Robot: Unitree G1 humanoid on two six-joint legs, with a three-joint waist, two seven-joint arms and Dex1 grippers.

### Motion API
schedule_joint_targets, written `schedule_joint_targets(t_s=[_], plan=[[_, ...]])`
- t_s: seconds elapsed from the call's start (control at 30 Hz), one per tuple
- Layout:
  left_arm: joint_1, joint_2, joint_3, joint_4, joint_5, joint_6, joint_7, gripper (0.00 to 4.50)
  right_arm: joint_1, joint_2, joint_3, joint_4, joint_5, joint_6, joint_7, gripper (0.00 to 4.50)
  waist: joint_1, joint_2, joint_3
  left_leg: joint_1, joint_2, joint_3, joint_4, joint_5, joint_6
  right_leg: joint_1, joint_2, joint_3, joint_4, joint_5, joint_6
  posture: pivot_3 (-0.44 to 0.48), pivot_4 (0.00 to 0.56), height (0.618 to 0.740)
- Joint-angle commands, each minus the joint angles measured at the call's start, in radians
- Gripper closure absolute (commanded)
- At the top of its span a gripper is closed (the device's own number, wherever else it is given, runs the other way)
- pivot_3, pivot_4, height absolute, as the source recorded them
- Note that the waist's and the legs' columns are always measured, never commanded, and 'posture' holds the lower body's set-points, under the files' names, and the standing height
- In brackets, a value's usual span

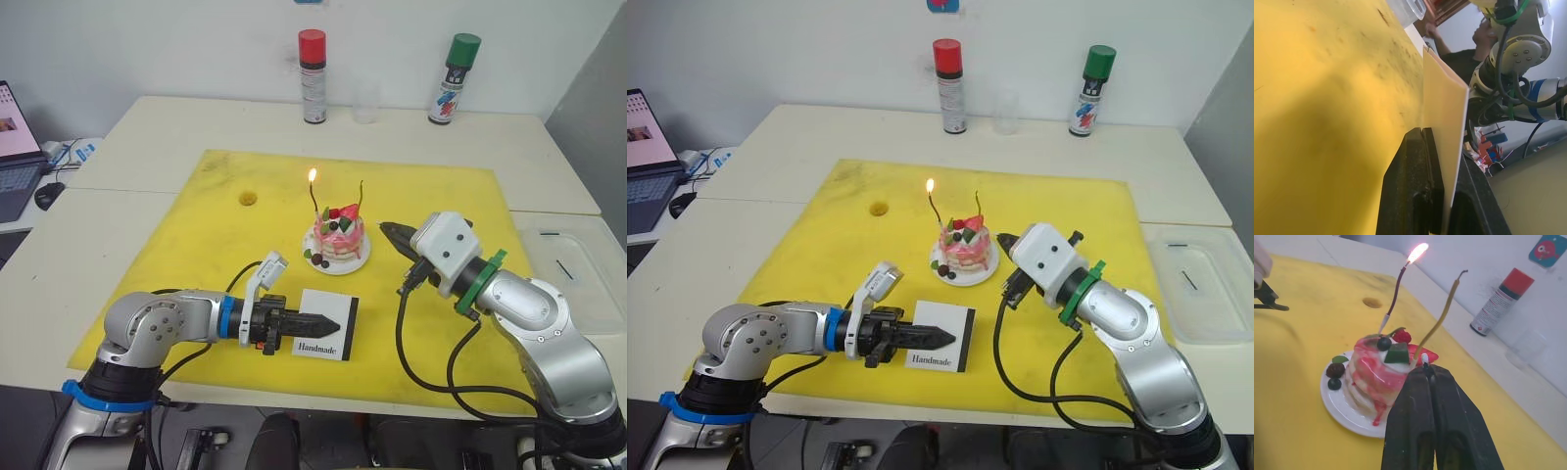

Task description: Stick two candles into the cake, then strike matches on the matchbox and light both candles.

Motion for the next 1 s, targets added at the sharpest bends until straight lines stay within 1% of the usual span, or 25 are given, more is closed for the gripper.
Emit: schedule_joint_targets(t_s=[0.03, 0.27, 0.4, 0.53, 0.73, 0.77, 0.83, 1.0], plan=[[-0.012, -0.005, 0.022, -0.014, -0.016, -0.011, 0.003, 4.50, -0.007, -0.004, -0.003, -0.048, 0.013, -0.004, 0.012, 4.48, 0.000, 0.000, 0.000, 0.000, 0.000, 0.000, 0.000, 0.000, 0.000, 0.000, 0.000, 0.000, 0.000, 0.000, 0.000, 0.000, 0.150, 0.724], [-0.016, -0.022, 0.031, 0.003, 0.001, -0.035, 0.036, 4.50, 0.026, -0.059, -0.045, -0.075, 0.045, -0.006, 0.065, 4.48, 0.001, 0.000, 0.000, 0.000, 0.000, 0.000, 0.000, 0.000, 0.000, 0.000, 0.000, 0.000, 0.000, 0.000, 0.000, 0.000, 0.150, 0.724], [-0.033, -0.054, 0.044, 0.036, 0.024, -0.066, 0.078, 4.50, 0.066, -0.121, -0.064, -0.128, 0.132, 0.012, 0.161, 4.48, 0.002, 0.000, 0.000, 0.000, 0.000, 0.000, 0.000, 0.000, 0.000, 0.000, 0.000, 0.000, 0.000, 0.000, 0.000, 0.000, 0.150, 0.724], [-0.038, -0.063, 0.037, 0.042, 0.033, -0.073, 0.080, 4.50, 0.085, -0.168, -0.053, -0.167, 0.201, 0.042, 0.218, 4.48, 0.001, 0.000, 0.000, 0.000, 0.000, 0.000, 0.000, 0.000, 0.000, 0.000, 0.000, 0.000, 0.000, 0.000, 0.000, 0.000, 0.150, 0.724], [-0.039, -0.065, 0.034, 0.038, 0.029, -0.071, 0.079, 4.50, 0.085, -0.187, 0.025, -0.160, 0.182, 0.068, 0.193, 4.48, 0.001, 0.000, 0.000, 0.000, 0.000, 0.000, 0.000, 0.000, 0.000, 0.000, 0.000, 0.000, 0.000, 0.000, 0.001, 0.000, 0.150, 0.724], [-0.039, -0.064, 0.035, 0.036, 0.028, -0.070, 0.080, 4.50, 0.082, -0.187, 0.038, -0.157, 0.176, 0.071, 0.188, 4.48, 0.001, 0.000, 0.000, 0.000, 0.000, 0.000, 0.000, 0.000, 0.000, 0.000, 0.000, 0.000, 0.000, -0.002, 0.004, 0.000, 0.150, 0.724], [-0.034, -0.059, 0.037, 0.031, 0.025, -0.067, 0.078, 4.50, 0.070, -0.182, 0.067, -0.142, 0.158, 0.076, 0.170, 4.48, 0.001, 0.000, 0.000, 0.000, 0.000, 0.000, 0.000, 0.000, 0.000, 0.000, 0.000, 0.000, 0.000, -0.002, 0.004, 0.000, 0.150, 0.724], [-0.030, -0.053, 0.037, 0.027, 0.024, -0.065, 0.073, 4.50, 0.048, -0.170, 0.092, -0.110, 0.120, 0.074, 0.136, 4.48, 0.002, 0.000, 0.000, 0.000, 0.000, 0.000, 0.001, 0.000, 0.000, 0.000, 0.000, 0.000, 0.000, -0.002, 0.004, 0.000, 0.150, 0.724]])
